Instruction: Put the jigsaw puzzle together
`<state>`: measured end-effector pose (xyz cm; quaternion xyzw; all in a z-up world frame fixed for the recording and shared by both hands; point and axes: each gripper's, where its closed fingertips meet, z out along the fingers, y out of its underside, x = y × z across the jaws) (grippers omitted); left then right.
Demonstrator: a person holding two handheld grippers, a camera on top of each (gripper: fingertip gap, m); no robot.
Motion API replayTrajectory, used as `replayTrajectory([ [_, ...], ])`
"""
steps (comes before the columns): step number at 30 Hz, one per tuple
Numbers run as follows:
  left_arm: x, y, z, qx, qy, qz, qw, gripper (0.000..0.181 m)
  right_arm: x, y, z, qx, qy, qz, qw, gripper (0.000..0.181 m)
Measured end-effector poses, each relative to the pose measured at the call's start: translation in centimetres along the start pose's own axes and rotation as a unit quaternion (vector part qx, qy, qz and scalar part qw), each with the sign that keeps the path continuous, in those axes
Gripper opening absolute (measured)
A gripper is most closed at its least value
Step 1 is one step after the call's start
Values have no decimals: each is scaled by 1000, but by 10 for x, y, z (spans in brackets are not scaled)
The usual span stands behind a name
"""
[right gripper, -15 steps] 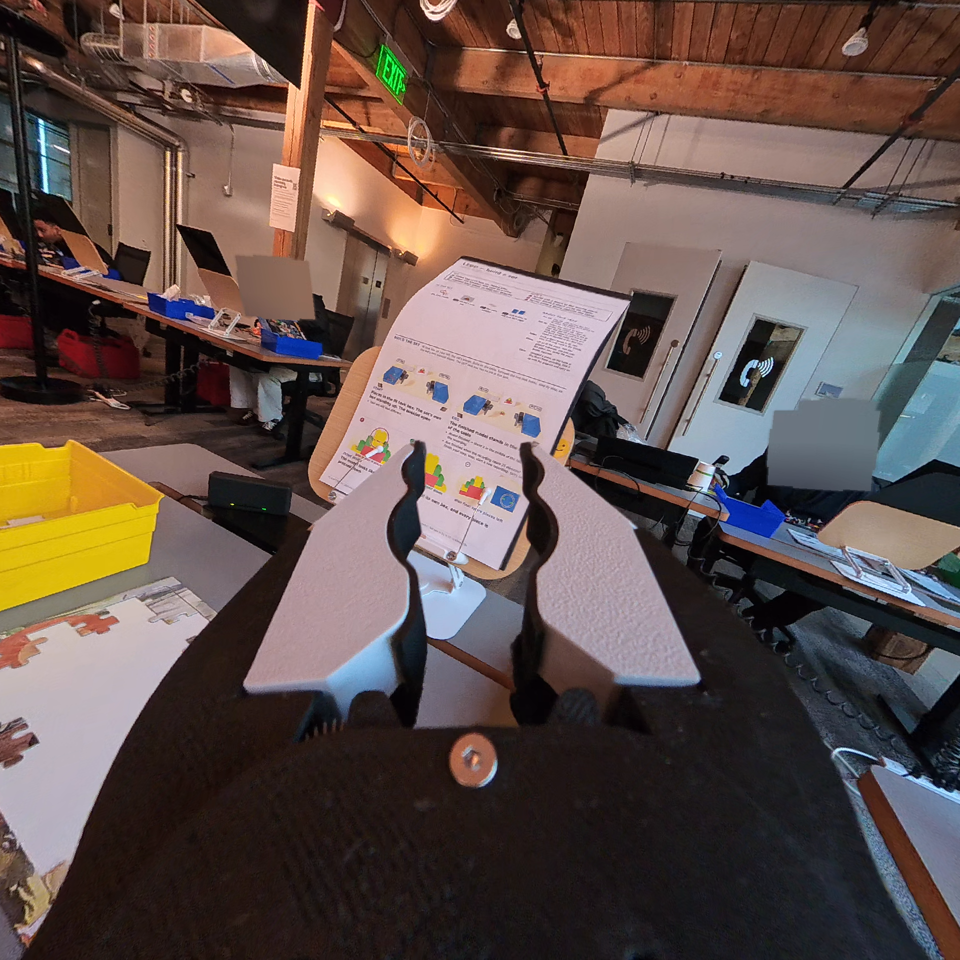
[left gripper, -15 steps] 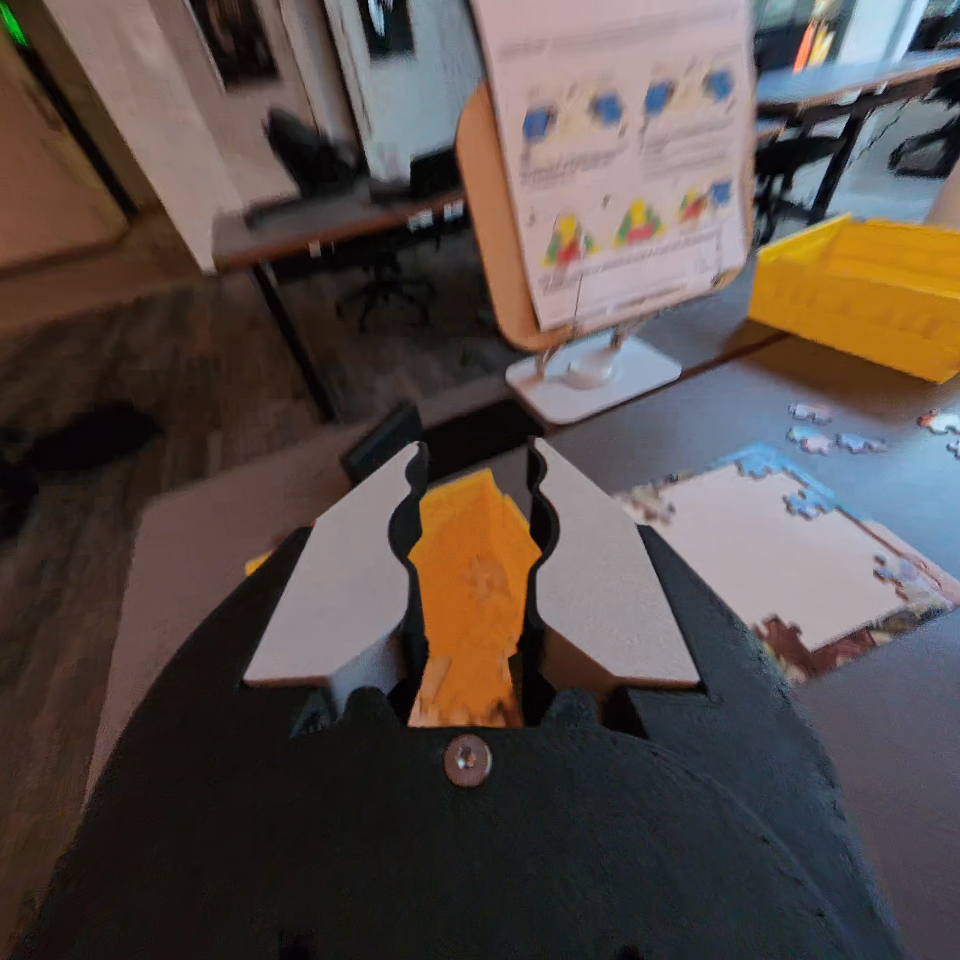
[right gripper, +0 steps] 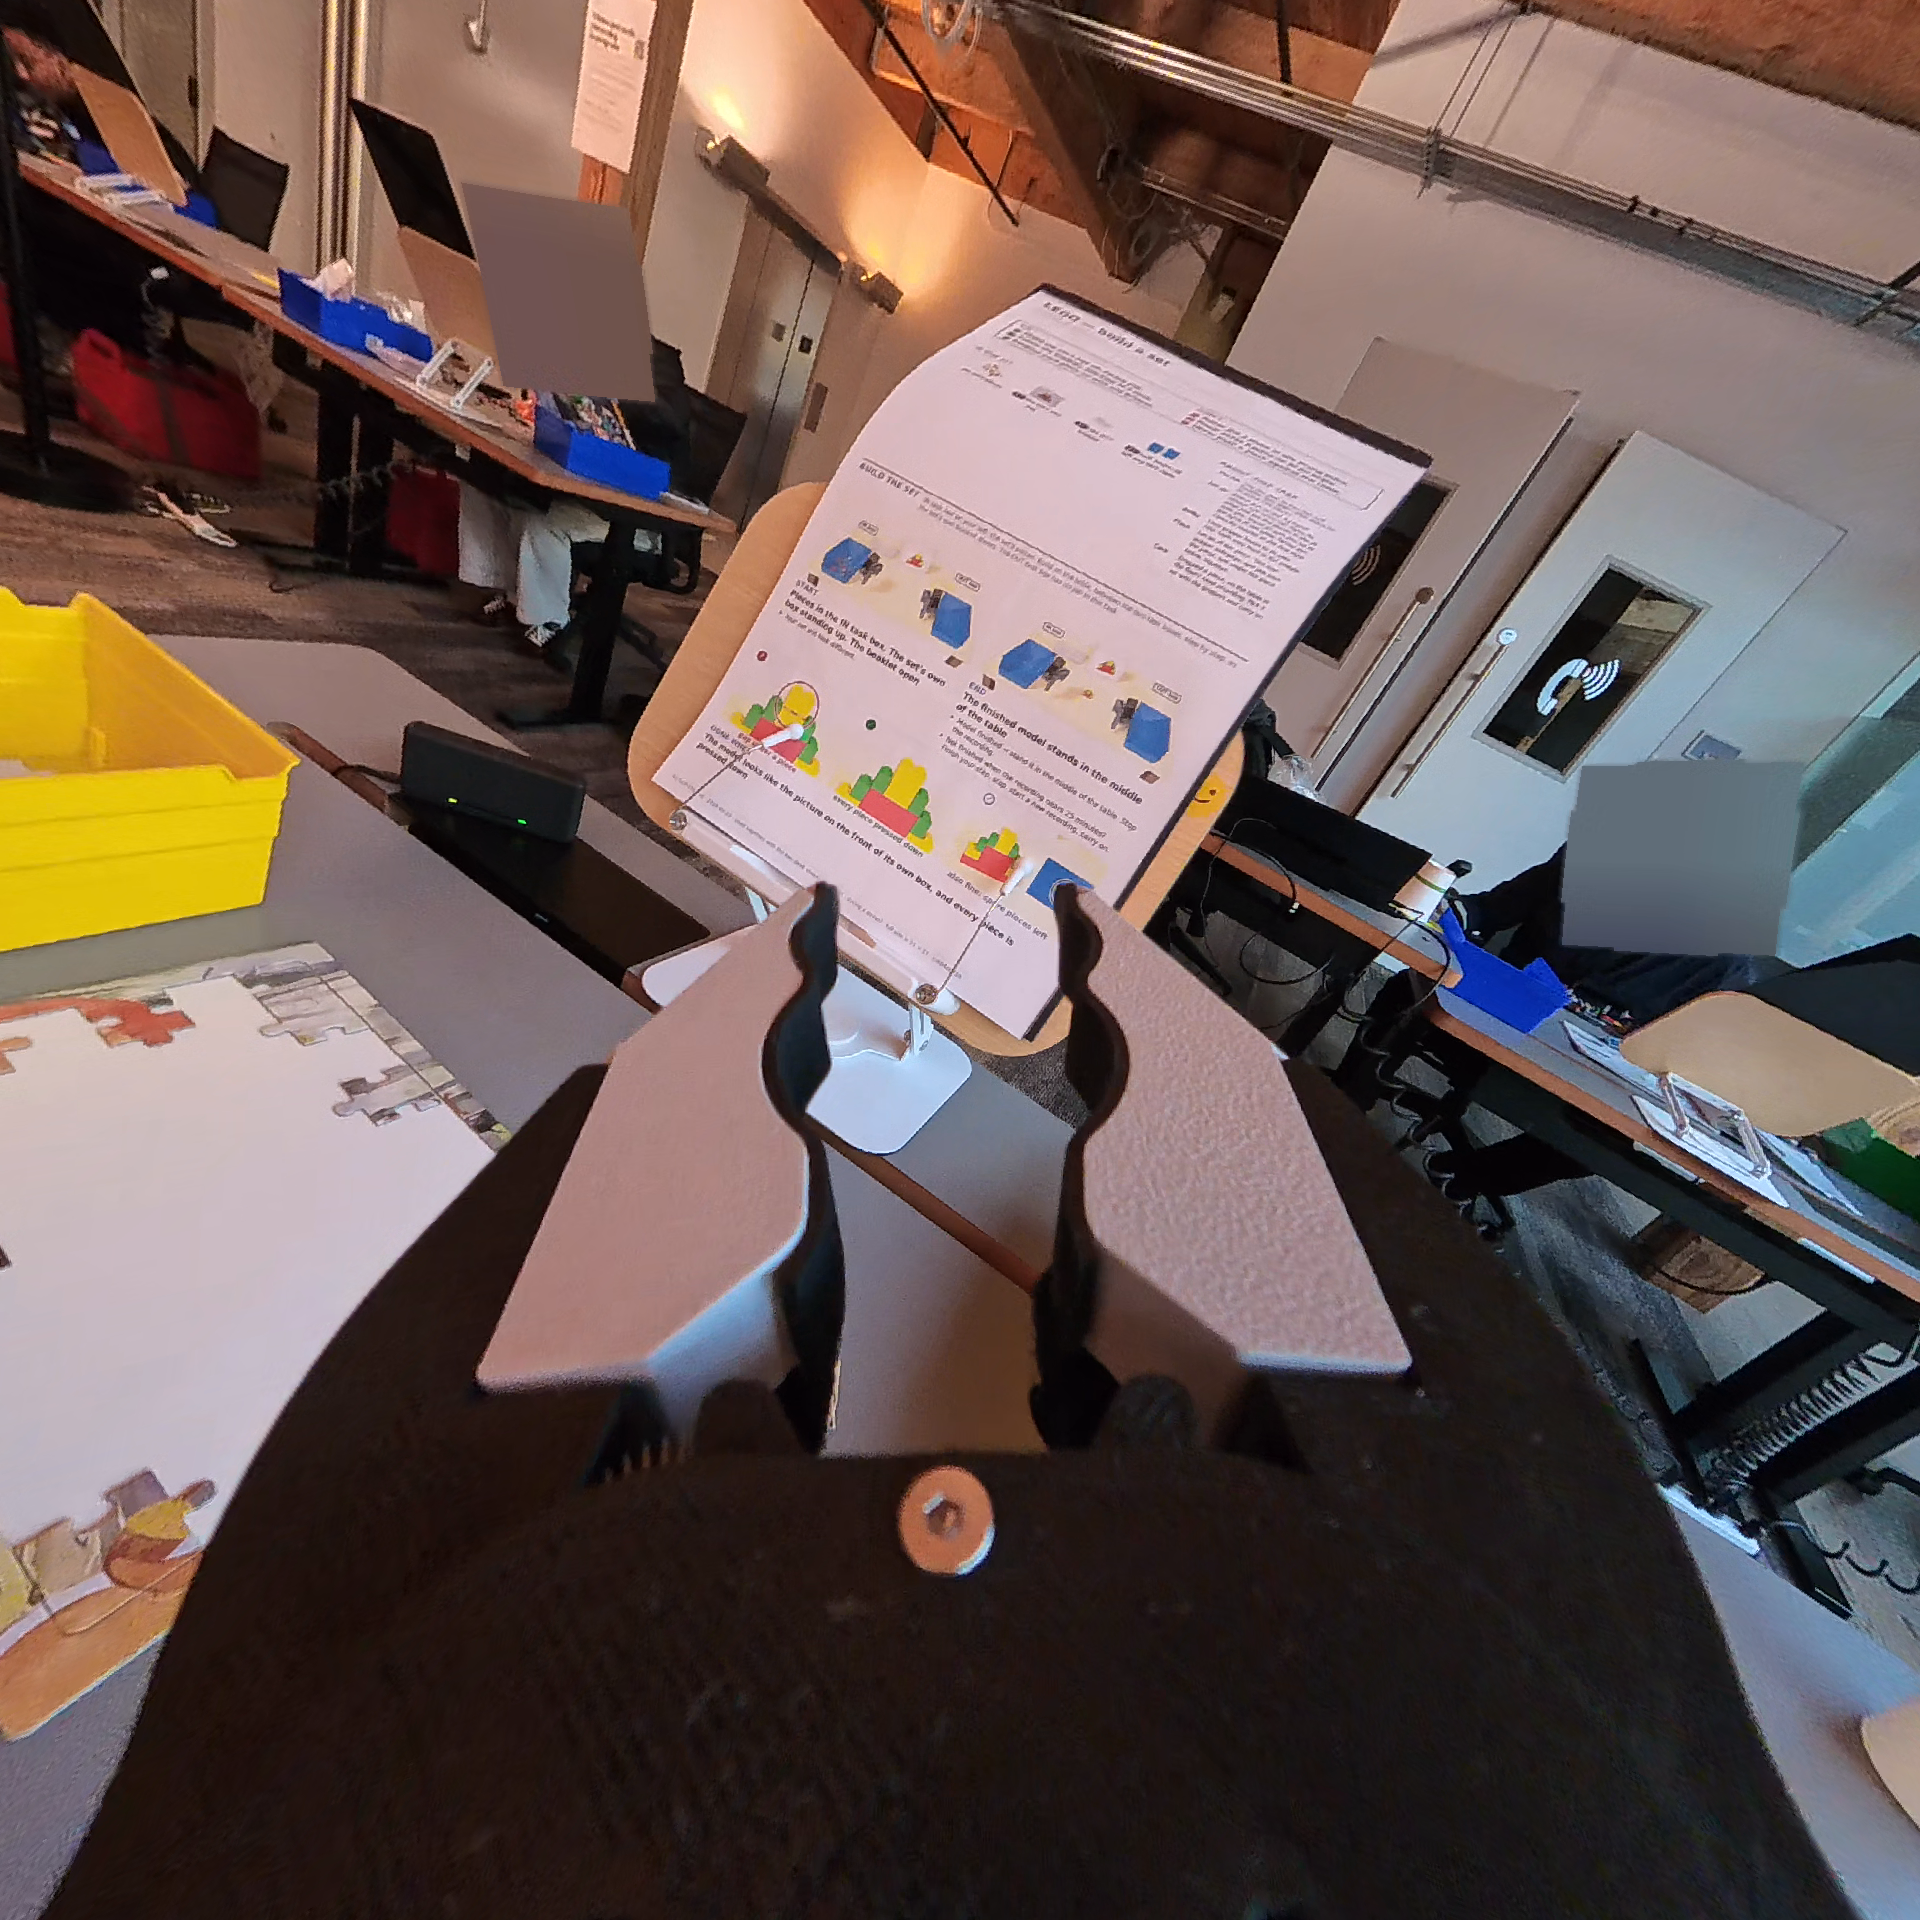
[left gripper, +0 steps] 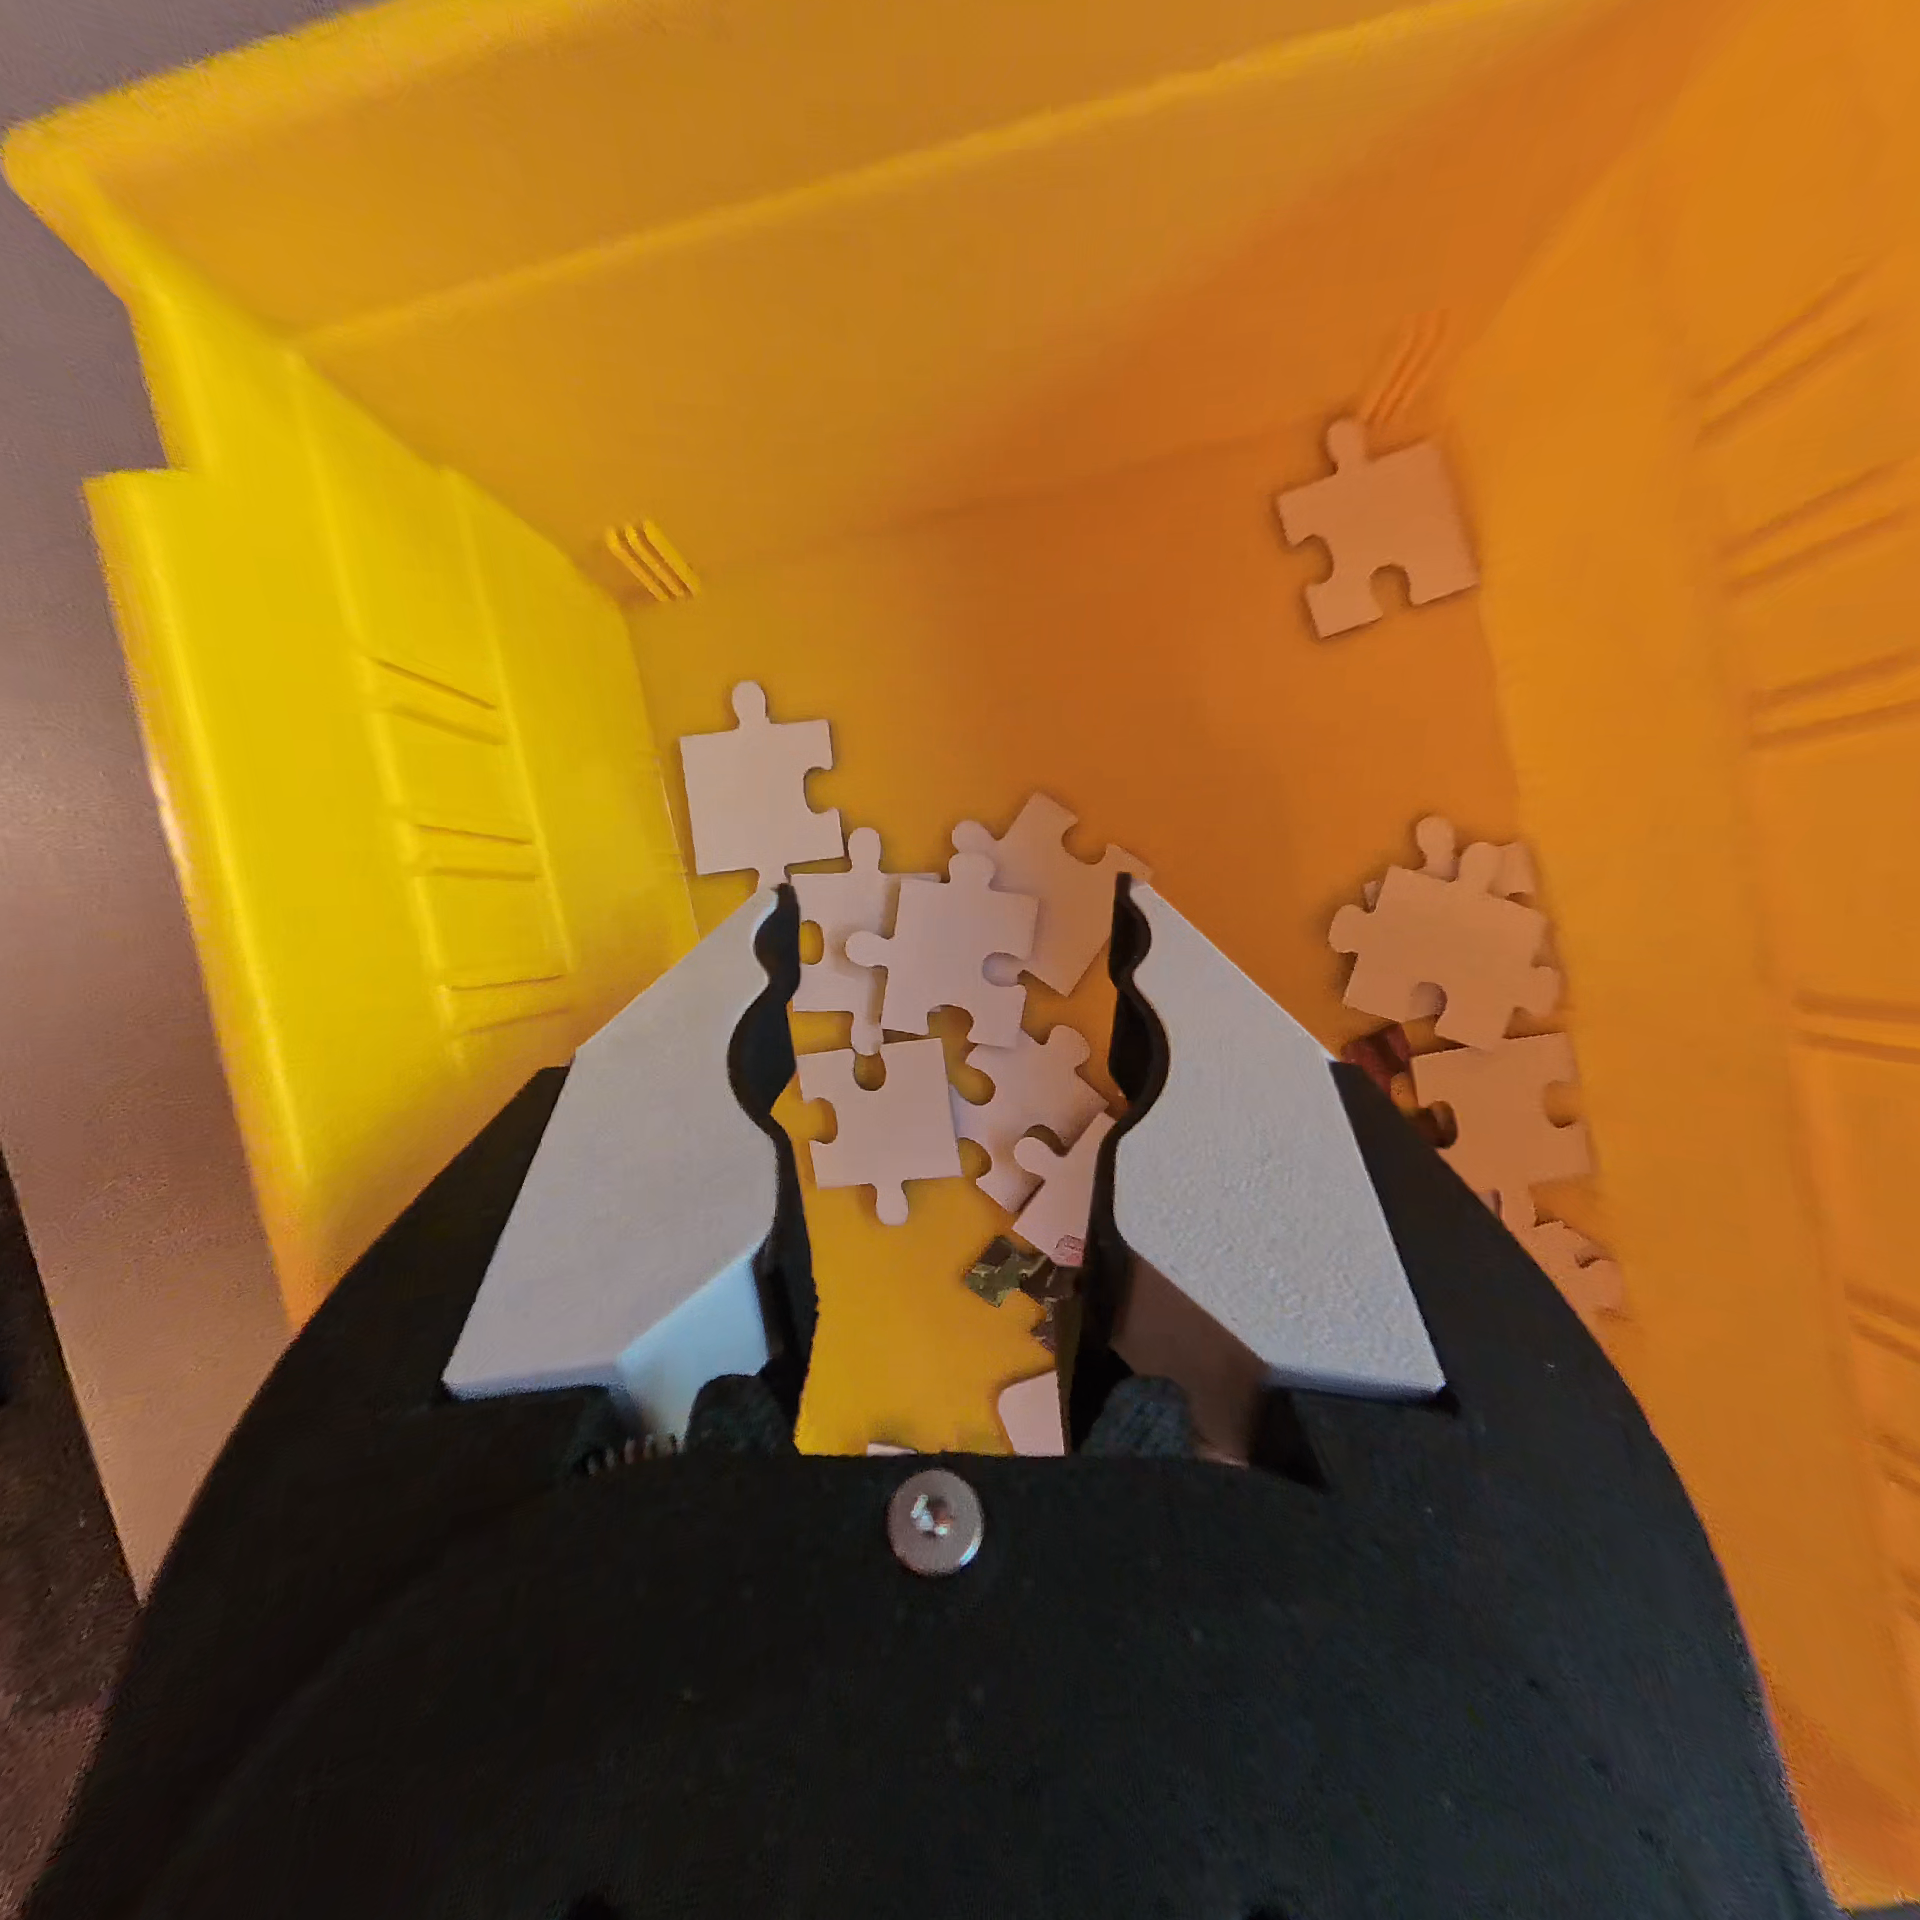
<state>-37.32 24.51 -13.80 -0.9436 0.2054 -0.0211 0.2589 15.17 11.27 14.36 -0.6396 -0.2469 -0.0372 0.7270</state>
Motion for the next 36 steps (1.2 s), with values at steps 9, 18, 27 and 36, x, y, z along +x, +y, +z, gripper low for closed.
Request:
replayTrajectory([
  [9, -8, 28, 9, -67, -6, -28, 997, 48, -2, 5, 1, -8, -11, 1, 1000, 42],
  [18, -6, 31, 10, -78, 7, -26, 997, 31, -9, 8, 4, -19, -19, -27, 999, 42],
  [27, -7, -6, -21, 26, 16, -49, 998, 31, -16, 12, 8, -27, -28, -44, 998, 42],
  [36, 173, -92, -209, 289, 597, -1, 748, 30, -84, -8, 30, 10, -135, -20, 991, 42],
])
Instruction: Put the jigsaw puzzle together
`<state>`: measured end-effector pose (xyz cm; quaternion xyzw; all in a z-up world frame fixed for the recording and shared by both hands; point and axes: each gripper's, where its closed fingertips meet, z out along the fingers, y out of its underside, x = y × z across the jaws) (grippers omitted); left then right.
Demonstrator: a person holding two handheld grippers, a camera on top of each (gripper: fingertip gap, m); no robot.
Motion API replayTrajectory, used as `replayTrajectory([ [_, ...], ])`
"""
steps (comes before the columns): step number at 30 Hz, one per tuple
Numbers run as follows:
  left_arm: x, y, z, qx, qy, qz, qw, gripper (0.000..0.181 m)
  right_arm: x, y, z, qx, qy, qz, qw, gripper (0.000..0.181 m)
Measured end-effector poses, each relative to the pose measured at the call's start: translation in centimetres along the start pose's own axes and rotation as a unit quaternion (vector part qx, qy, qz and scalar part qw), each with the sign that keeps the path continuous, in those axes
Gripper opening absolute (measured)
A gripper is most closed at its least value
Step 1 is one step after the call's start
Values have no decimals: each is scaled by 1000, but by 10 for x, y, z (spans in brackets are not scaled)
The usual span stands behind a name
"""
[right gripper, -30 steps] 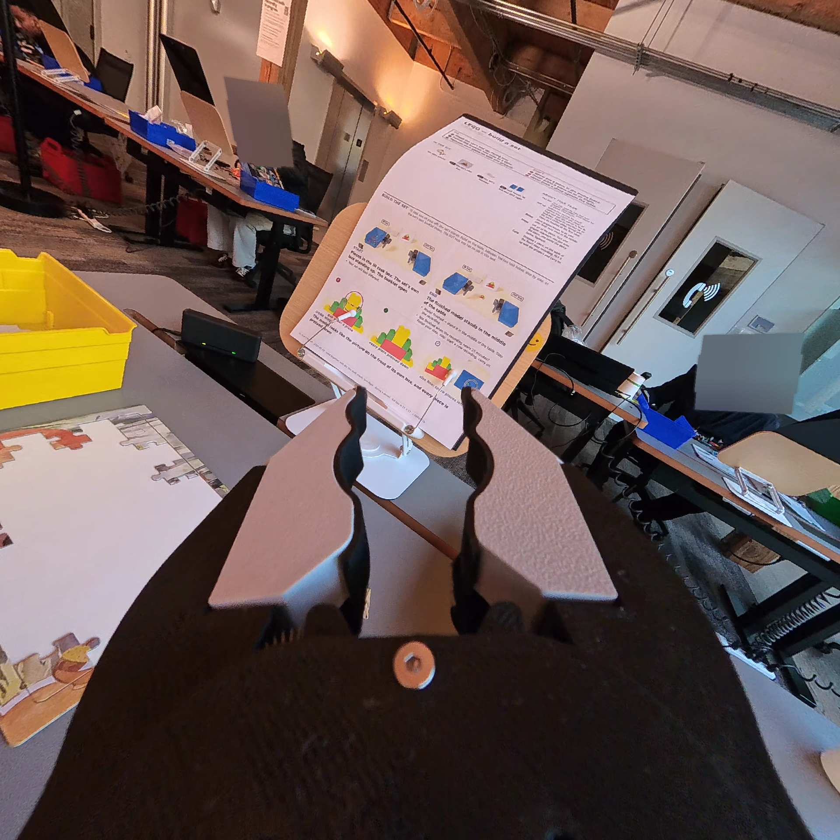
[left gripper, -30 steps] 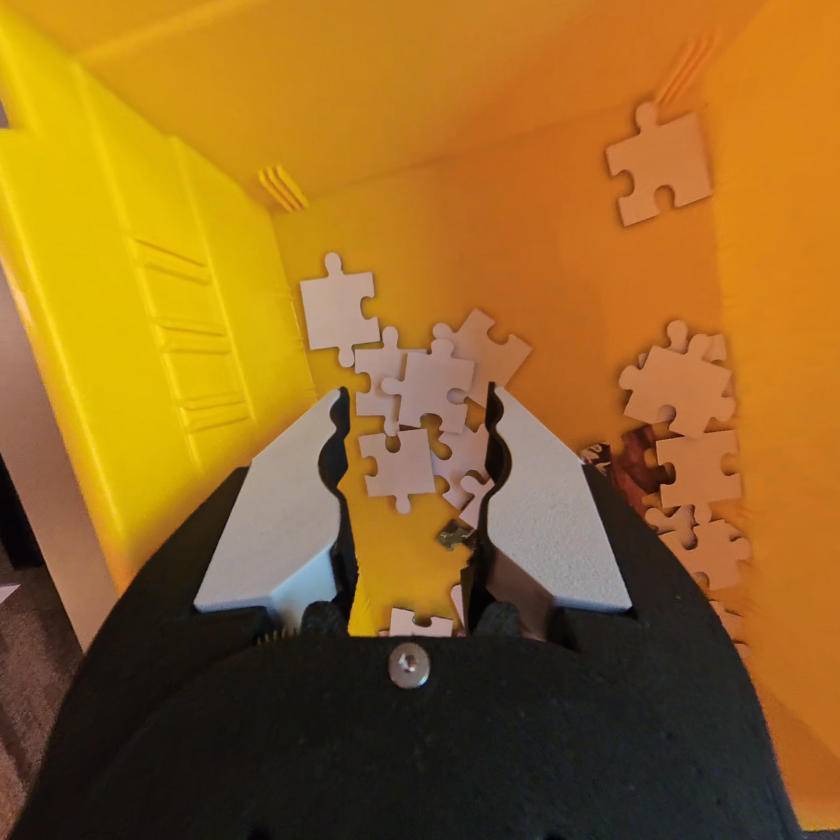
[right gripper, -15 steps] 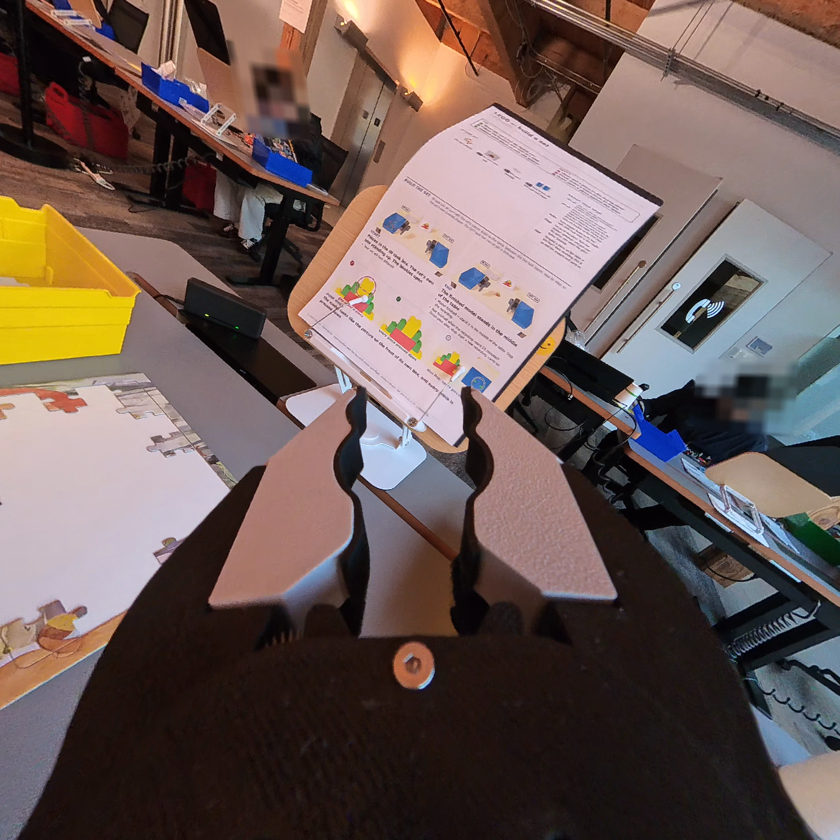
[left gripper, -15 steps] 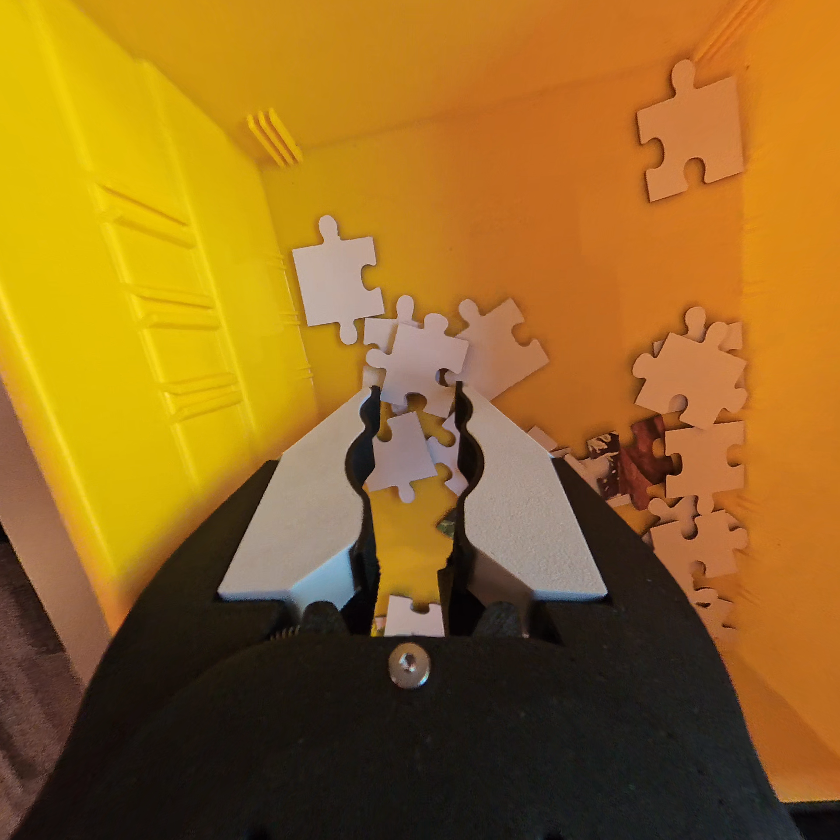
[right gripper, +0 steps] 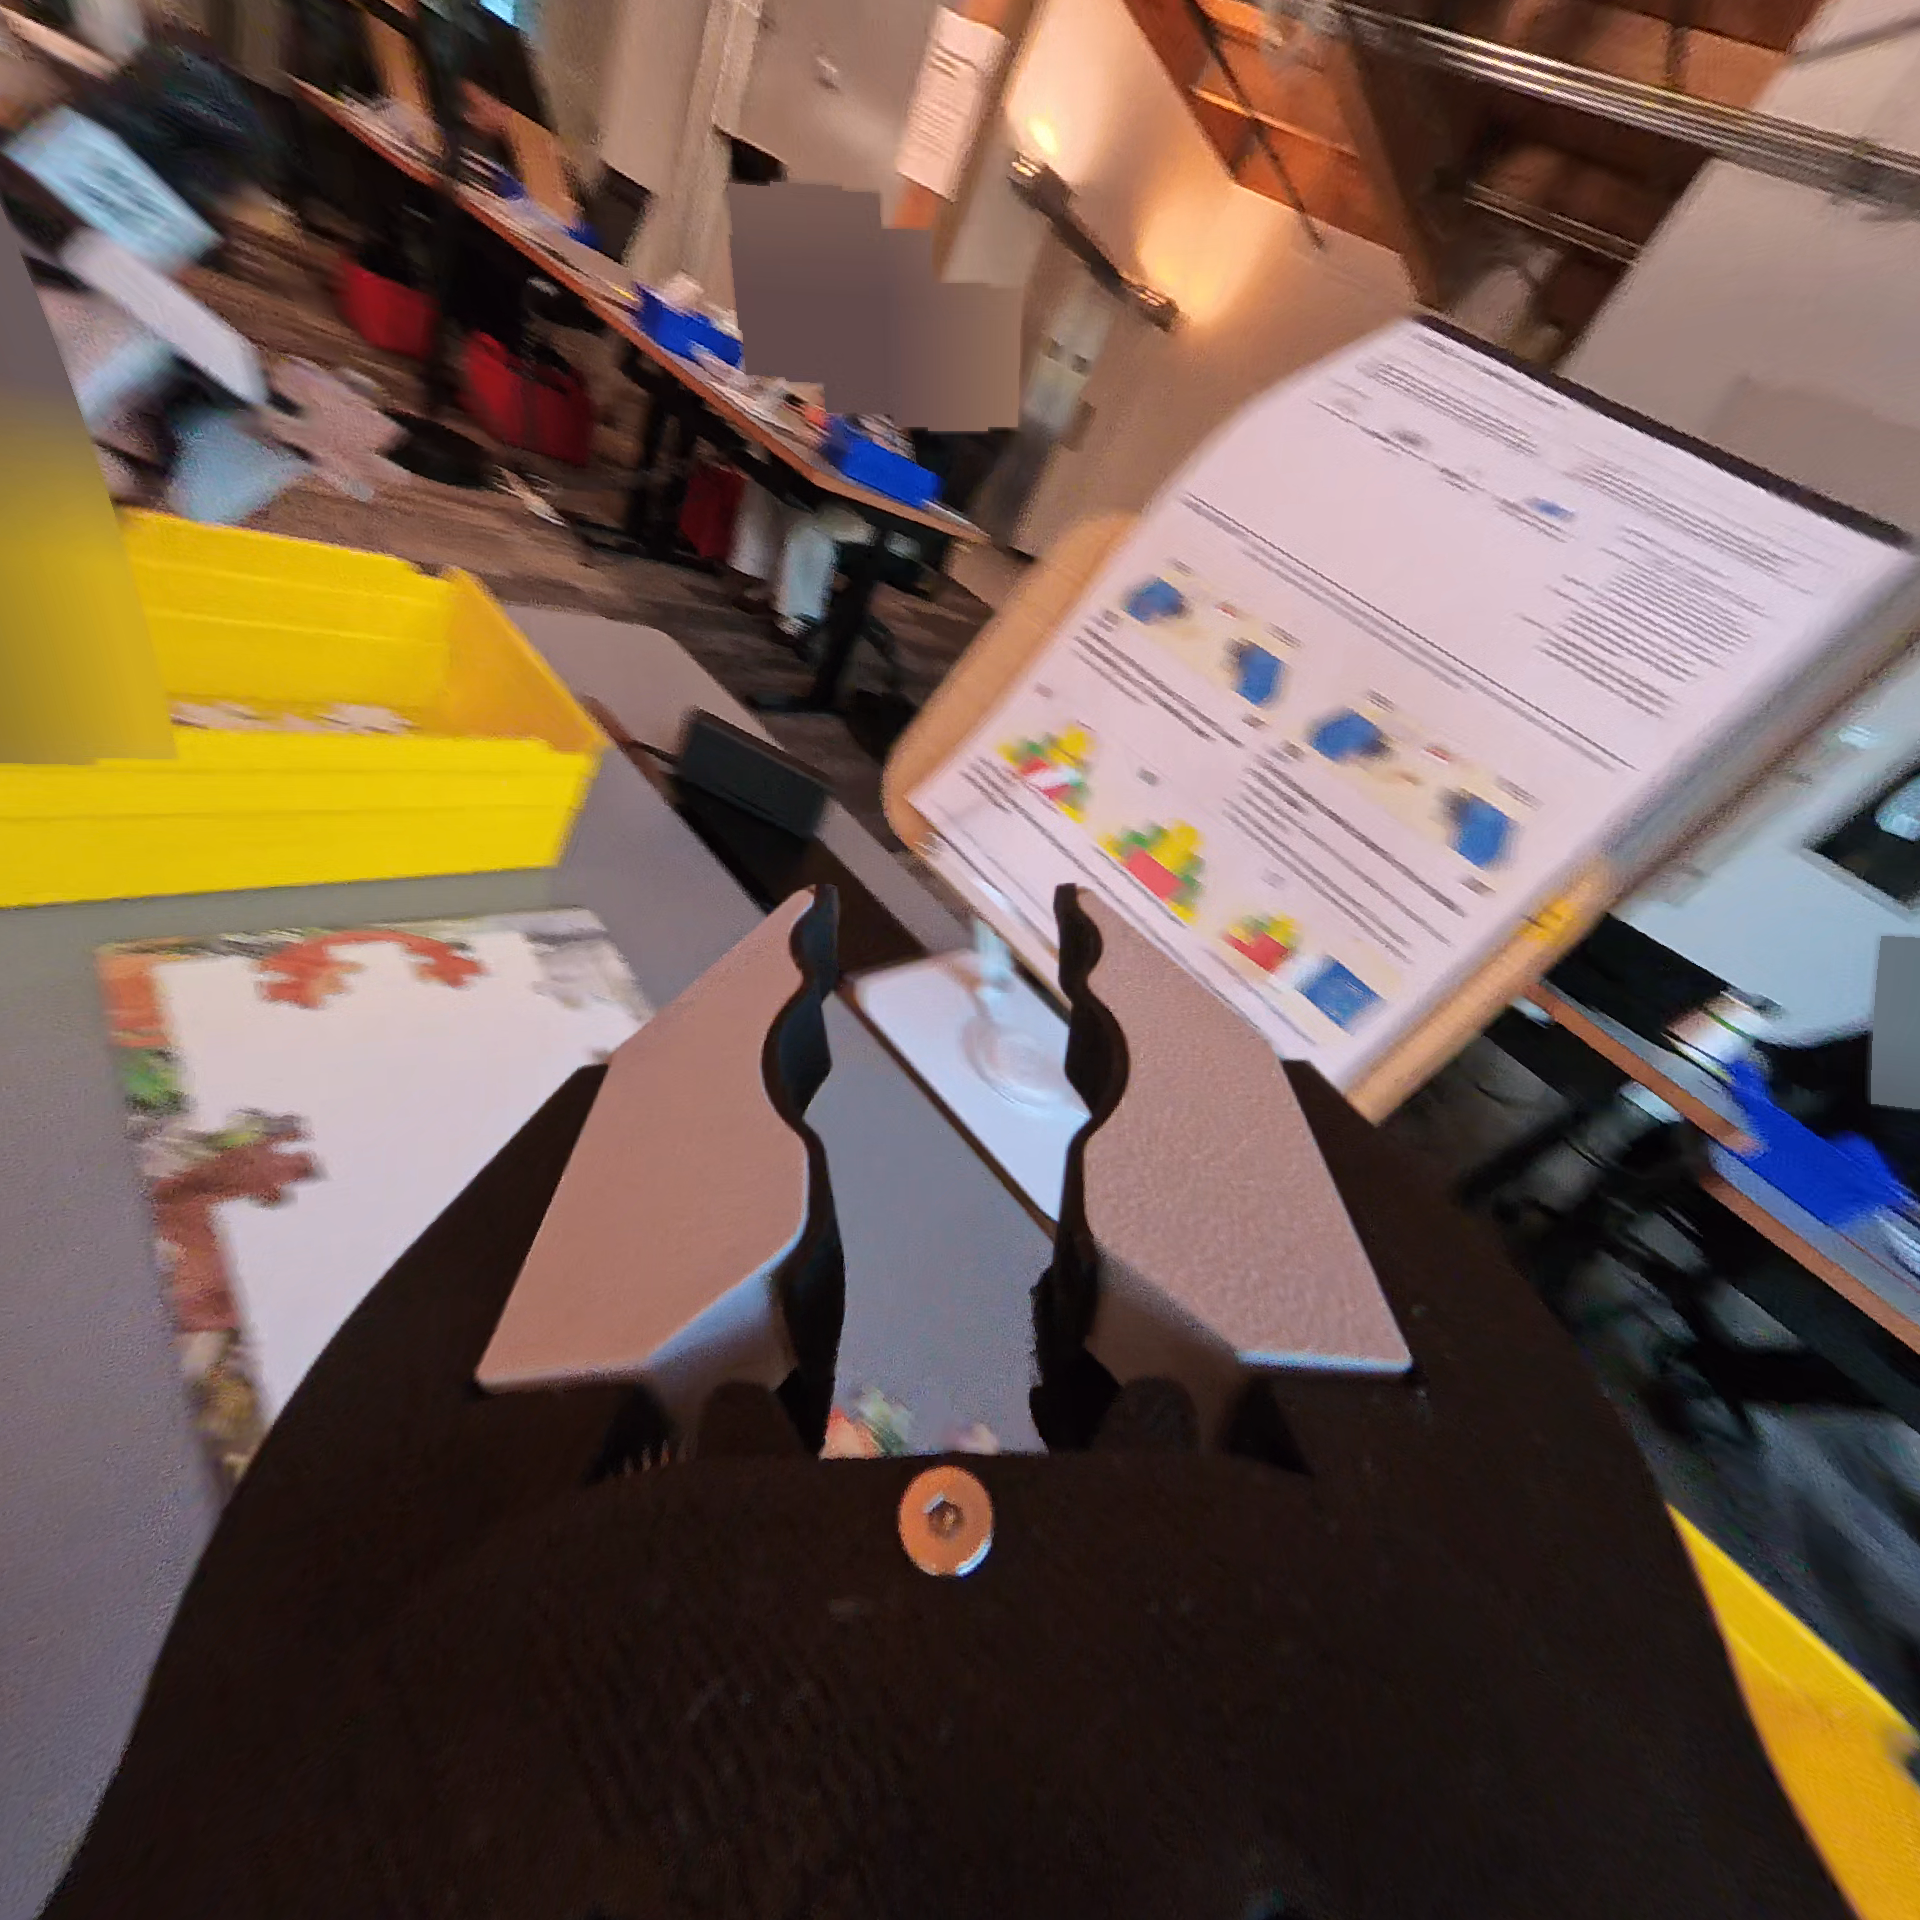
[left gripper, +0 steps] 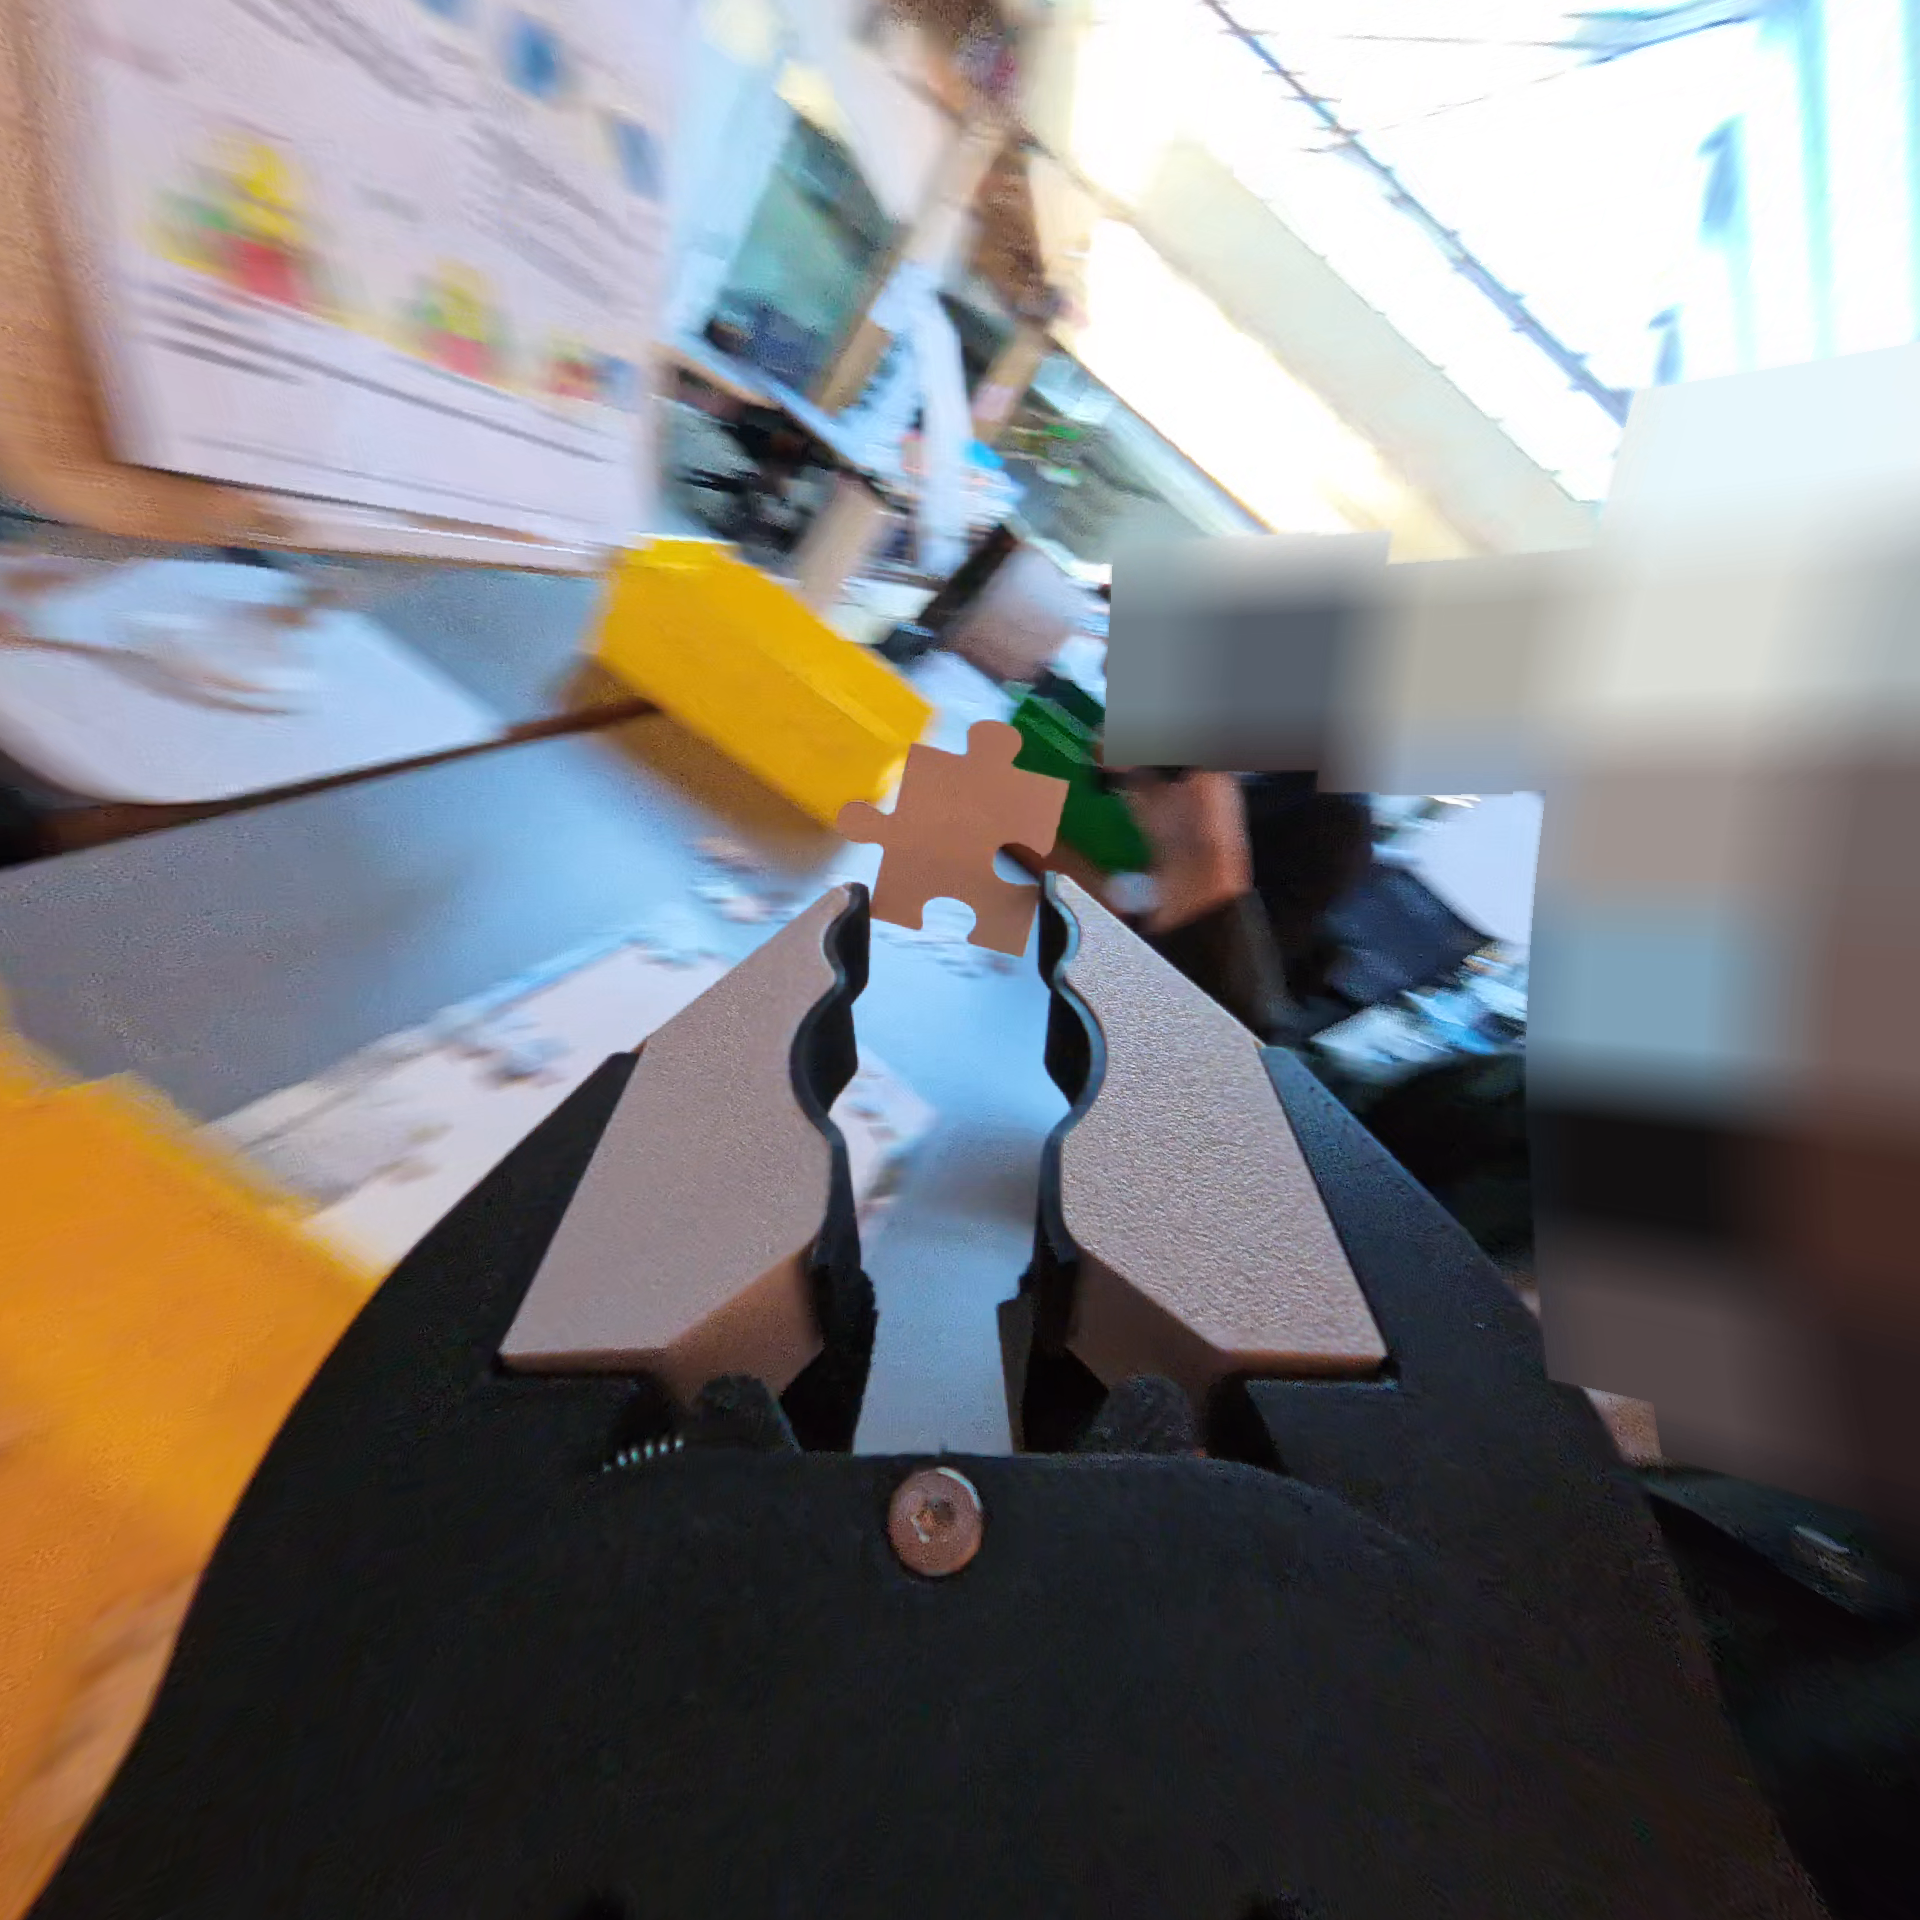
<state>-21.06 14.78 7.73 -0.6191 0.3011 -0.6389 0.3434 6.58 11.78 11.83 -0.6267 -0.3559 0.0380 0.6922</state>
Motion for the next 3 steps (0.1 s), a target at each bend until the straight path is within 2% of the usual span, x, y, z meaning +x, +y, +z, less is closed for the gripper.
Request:
replayTrajectory([
  [3, 42, 15, 39, -40, 126, -44, 990, 29, -59, -34, 17, 61, -93, 2, 994, 44],
])
